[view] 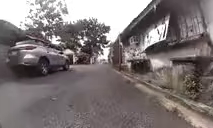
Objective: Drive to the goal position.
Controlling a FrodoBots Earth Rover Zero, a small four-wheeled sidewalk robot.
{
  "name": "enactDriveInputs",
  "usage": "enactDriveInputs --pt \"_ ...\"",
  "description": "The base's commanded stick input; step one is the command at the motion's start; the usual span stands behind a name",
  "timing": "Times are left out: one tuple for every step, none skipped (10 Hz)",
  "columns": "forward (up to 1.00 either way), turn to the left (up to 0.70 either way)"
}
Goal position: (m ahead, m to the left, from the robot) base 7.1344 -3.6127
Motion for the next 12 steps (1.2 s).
enactDriveInputs --pt "1.00 0.00" --pt "1.00 0.00" --pt "1.00 0.00" --pt "1.00 0.00" --pt "1.00 0.00" --pt "1.00 0.00" --pt "1.00 0.00" --pt "1.00 0.00" --pt "1.00 0.31" --pt "1.00 0.40" --pt "1.00 0.39" --pt "1.00 0.06"
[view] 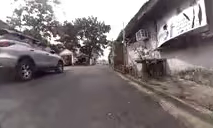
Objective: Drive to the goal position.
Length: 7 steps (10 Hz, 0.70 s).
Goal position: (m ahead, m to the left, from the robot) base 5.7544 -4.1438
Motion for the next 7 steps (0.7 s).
enactDriveInputs --pt "1.00 0.00" --pt "1.00 0.00" --pt "1.00 0.00" --pt "1.00 0.00" --pt "1.00 0.00" --pt "1.00 0.00" --pt "1.00 0.00"
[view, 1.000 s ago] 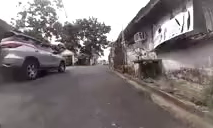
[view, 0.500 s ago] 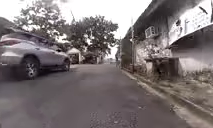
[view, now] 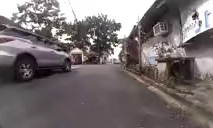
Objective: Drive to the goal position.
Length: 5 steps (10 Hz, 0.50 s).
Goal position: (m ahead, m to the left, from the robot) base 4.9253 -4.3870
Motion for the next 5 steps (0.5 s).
enactDriveInputs --pt "1.00 0.00" --pt "1.00 0.00" --pt "1.00 0.00" --pt "1.00 0.00" --pt "1.00 0.00"
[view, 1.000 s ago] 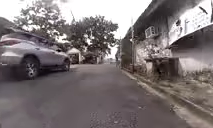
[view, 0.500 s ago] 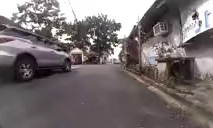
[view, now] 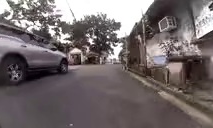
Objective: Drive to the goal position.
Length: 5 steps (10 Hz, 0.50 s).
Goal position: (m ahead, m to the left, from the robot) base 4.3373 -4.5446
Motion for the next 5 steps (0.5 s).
enactDriveInputs --pt "1.00 0.00" --pt "1.00 0.00" --pt "1.00 0.00" --pt "1.00 0.00" --pt "1.00 0.00"
